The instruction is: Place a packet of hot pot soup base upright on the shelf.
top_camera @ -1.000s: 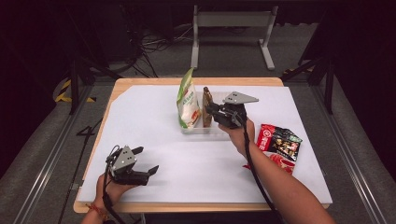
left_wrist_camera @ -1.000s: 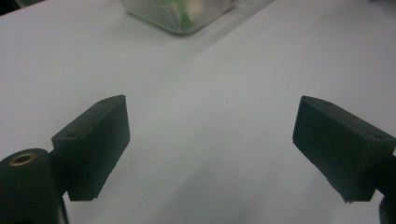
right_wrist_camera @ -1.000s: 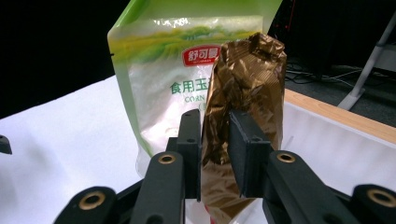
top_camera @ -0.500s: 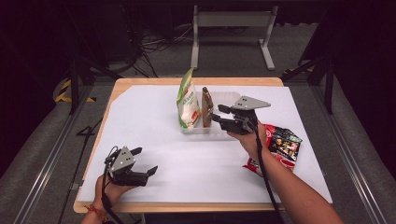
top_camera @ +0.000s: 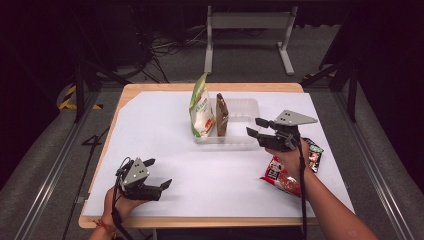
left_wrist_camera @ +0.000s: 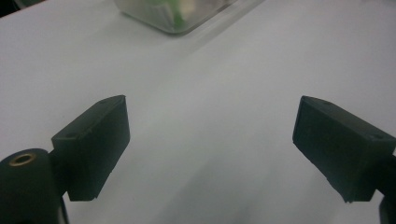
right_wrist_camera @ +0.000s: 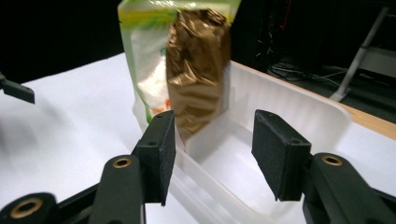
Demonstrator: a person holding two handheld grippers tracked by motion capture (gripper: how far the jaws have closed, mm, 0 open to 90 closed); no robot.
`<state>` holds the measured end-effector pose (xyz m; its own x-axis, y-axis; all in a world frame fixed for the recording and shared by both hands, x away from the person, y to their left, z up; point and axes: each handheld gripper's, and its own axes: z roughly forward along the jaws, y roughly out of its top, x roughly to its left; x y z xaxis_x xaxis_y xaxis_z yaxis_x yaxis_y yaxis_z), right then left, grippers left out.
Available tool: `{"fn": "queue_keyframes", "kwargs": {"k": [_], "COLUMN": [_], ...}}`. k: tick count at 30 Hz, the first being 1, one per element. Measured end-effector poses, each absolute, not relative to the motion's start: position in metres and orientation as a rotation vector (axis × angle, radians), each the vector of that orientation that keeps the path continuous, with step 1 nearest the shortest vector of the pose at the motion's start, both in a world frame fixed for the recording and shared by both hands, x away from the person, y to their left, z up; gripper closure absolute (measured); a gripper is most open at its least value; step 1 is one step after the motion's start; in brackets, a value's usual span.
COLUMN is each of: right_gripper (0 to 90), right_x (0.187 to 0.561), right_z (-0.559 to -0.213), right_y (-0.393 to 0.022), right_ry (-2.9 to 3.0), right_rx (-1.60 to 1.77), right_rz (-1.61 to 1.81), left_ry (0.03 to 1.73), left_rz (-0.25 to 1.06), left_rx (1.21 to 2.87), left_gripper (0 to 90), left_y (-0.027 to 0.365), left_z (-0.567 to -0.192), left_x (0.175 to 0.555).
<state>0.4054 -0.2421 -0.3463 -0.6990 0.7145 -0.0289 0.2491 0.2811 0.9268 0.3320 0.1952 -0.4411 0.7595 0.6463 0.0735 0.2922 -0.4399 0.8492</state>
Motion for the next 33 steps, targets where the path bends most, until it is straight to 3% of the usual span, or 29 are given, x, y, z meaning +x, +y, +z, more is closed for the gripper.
{"fn": "queue_keyframes", "kwargs": {"k": [33], "right_gripper": [42.4], "right_x": [0.393], "right_z": [-0.378], "right_y": [-0.354], "right_ry": [2.066], "right_rx": [1.104], "right_rz": [1.208], "left_ry": [0.634], "left_rz": [0.461], "left_rx": [2.073], "left_gripper": [11.5], "left_y": [0.179], "left_z": [-0.44], "left_x": [0.348]}}
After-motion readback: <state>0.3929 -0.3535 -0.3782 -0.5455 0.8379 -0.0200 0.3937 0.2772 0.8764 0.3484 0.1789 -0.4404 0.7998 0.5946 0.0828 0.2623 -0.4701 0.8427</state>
